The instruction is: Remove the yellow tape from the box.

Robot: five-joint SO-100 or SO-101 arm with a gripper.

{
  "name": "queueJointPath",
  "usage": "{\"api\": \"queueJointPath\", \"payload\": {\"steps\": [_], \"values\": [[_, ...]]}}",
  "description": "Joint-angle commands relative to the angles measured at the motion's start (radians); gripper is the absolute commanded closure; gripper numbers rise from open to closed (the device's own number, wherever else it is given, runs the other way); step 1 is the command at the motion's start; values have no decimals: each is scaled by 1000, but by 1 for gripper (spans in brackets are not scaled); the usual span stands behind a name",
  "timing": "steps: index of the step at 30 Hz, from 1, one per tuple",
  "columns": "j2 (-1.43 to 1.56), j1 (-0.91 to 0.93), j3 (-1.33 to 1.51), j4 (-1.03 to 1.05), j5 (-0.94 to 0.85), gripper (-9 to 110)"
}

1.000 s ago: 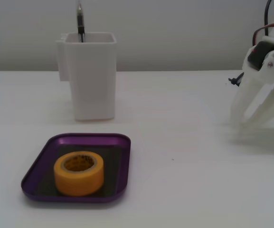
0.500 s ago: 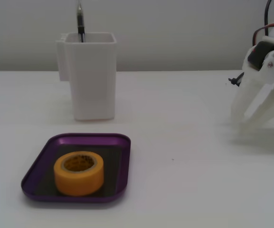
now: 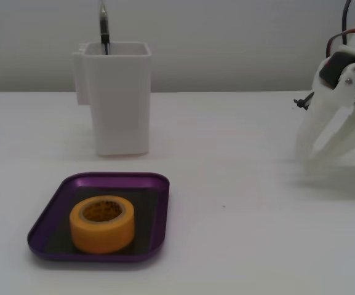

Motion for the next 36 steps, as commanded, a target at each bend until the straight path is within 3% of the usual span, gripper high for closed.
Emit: {"api": "queueJointPath", "payload": {"steps": [1,7,15,20,29,36], "values": [[23,-2,-57,-69,-3,102],[9,-2,-183,-94,-31,102],[-103,11,-302,-80,-371,101],[-433,-2,-459,-92,-440,101],[-1187,-14,-1088,-21,-431,92],[-1674,-147,-1497,28,-433,89]]}}
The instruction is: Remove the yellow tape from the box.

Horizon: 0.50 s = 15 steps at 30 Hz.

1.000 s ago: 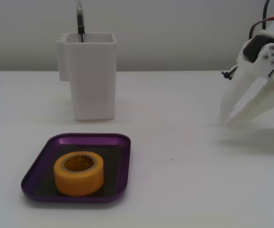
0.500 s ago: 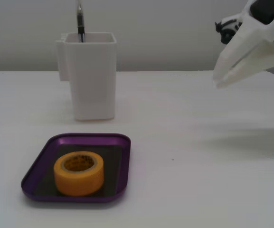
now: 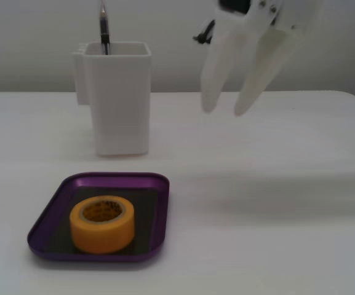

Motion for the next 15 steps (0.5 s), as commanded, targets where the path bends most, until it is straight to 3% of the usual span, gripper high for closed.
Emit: {"api": "queueJointPath", "payload": {"steps": [1,15], "values": [[-210,-55,-232,11,-2,89],[-681,-103,-681,12,54,89]]}}
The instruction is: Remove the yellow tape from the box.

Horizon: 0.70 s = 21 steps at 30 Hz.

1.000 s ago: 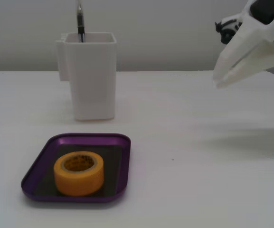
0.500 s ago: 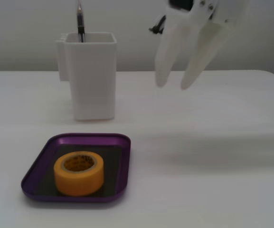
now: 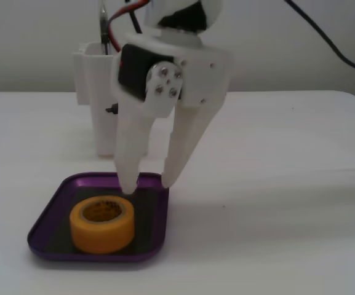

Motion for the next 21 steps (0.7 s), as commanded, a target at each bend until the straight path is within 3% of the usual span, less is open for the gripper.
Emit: {"api": "queueJointPath", "payload": {"steps": [1,21], "values": [[-23,3,-94,6,8,89],[-158,2,-189,-8,8,89]]}}
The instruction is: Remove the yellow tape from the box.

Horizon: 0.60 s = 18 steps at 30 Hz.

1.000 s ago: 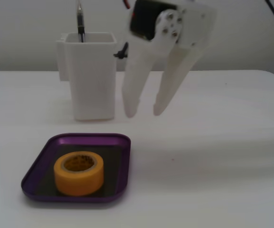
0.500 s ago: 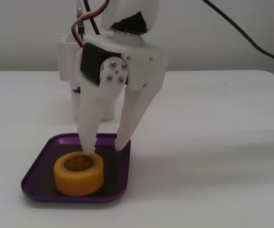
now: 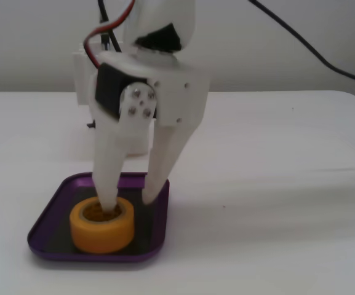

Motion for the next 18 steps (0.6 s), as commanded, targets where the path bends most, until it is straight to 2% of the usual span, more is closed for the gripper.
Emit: {"api": "queueJointPath", "payload": {"steps": [1,8,13,18], "values": [[-12,-6,-44,-9,5,89],[-63,-9,-46,-38,5,90],[-64,-9,-58,-40,5,102],[-61,-9,-135,-17,14,102]]}}
